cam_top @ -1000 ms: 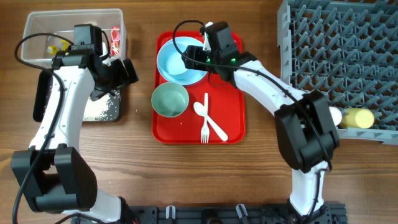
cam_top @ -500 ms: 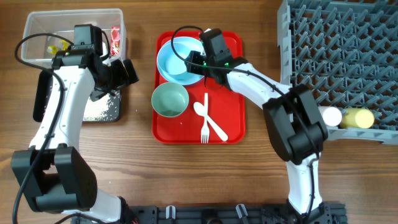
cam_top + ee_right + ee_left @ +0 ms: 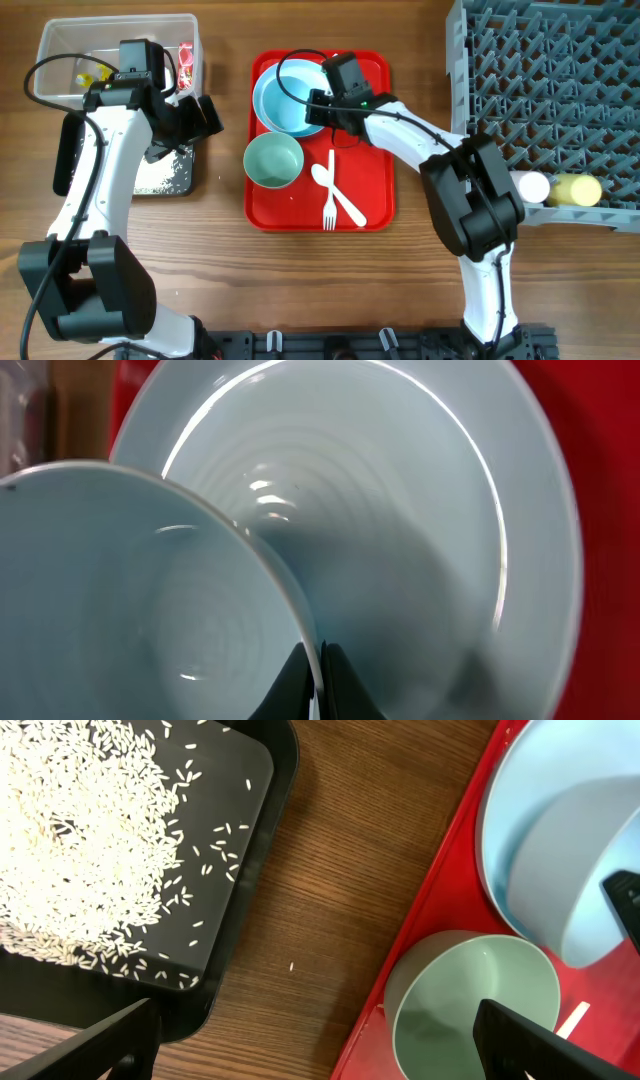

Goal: Sort waste into correct bins and load items into the dishwasher rack
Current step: 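Lift the light-blue bowl into the dish rack and release it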

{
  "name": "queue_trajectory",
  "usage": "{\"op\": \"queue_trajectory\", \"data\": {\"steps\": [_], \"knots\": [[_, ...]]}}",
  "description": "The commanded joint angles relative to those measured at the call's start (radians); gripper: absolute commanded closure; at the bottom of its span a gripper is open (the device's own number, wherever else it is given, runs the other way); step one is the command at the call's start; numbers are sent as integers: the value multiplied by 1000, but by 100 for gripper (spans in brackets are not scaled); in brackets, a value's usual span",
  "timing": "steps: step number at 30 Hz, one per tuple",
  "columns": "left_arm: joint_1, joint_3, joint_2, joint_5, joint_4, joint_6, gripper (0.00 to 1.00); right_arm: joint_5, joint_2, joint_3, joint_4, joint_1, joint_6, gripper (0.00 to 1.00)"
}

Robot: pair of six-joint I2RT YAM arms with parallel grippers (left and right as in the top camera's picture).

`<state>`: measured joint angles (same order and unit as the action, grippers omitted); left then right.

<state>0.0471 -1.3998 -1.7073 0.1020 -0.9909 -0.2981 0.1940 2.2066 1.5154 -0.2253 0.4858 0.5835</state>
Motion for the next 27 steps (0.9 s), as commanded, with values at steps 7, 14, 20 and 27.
{"op": "queue_trajectory", "data": {"steps": [7, 14, 20, 27], "knots": [[3, -6, -8, -10, 0, 2, 0, -227, -314, 10, -210, -97, -222, 96], [3, -6, -8, -10, 3, 2, 0, -645, -530, 10, -345, -193, -400, 96], [3, -6, -8, -10, 17, 2, 0, -1006, -514, 8, -276, -304, -635, 96], [3, -6, -8, -10, 37, 2, 0, -1177, -397, 8, -57, -404, -821, 96]]}}
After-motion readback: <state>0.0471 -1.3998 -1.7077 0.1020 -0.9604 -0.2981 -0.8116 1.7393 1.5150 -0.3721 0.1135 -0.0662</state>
